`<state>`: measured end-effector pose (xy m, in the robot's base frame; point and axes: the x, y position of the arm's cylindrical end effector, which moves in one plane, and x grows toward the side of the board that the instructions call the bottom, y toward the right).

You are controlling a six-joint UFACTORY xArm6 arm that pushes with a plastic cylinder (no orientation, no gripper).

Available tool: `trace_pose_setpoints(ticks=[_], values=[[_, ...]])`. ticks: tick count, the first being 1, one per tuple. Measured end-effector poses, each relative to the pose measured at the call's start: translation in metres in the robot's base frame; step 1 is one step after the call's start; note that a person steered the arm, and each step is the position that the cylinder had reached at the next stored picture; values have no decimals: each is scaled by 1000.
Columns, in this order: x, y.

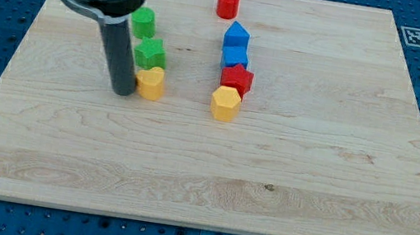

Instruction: Point at the yellow hexagon

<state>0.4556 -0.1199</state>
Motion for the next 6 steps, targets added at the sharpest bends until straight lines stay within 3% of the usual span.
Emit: trace_pose_setpoints(ticks=[2, 3, 4, 6], values=[[14, -7], [55, 3], [77, 72], [47, 228]])
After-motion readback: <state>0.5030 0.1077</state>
